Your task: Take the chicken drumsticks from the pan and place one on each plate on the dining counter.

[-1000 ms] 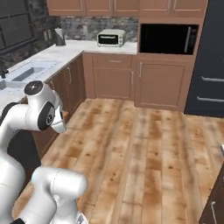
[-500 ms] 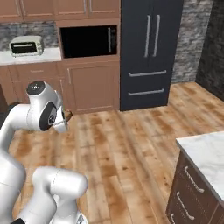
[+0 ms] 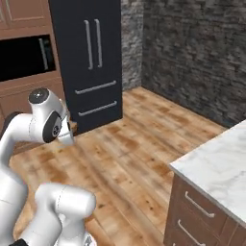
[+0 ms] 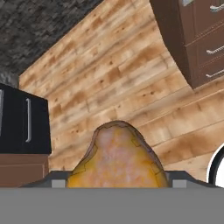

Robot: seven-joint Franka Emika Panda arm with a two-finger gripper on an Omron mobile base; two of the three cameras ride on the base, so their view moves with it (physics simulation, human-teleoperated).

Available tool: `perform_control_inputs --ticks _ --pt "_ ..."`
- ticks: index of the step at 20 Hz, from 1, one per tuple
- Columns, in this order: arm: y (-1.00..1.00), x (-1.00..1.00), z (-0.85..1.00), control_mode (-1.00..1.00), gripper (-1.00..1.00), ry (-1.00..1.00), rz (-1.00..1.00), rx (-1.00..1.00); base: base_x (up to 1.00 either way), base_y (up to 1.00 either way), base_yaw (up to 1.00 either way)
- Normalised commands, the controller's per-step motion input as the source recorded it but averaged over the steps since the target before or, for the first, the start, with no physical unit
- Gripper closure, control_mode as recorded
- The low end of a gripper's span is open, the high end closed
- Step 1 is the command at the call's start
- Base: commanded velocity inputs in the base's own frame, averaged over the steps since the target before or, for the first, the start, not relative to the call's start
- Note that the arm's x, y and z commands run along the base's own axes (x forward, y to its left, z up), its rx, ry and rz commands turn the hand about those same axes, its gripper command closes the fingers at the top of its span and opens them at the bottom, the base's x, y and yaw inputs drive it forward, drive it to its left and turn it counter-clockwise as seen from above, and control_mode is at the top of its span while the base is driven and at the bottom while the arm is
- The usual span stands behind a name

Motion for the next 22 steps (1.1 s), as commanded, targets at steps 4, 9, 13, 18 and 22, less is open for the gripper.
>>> perform_control_inputs --ticks 4,9,13,18,22 --pt "0.00 0.00 0.00 1.00 1.00 0.00 0.00 0.00 1.00 0.26 -0.69" --pt "0.00 0.00 0.00 1.00 1.00 0.00 0.00 0.00 1.00 0.36 -0.66" --pt "0.00 0.00 0.00 1.00 1.00 0.00 0.00 0.00 1.00 0.43 -0.66" --pt "0.00 0.00 0.00 1.00 1.00 0.00 0.00 0.00 0.88 0.45 -0.77" --pt "0.00 0.00 0.00 1.00 1.00 0.00 0.00 0.00 0.59 0.40 -0.83"
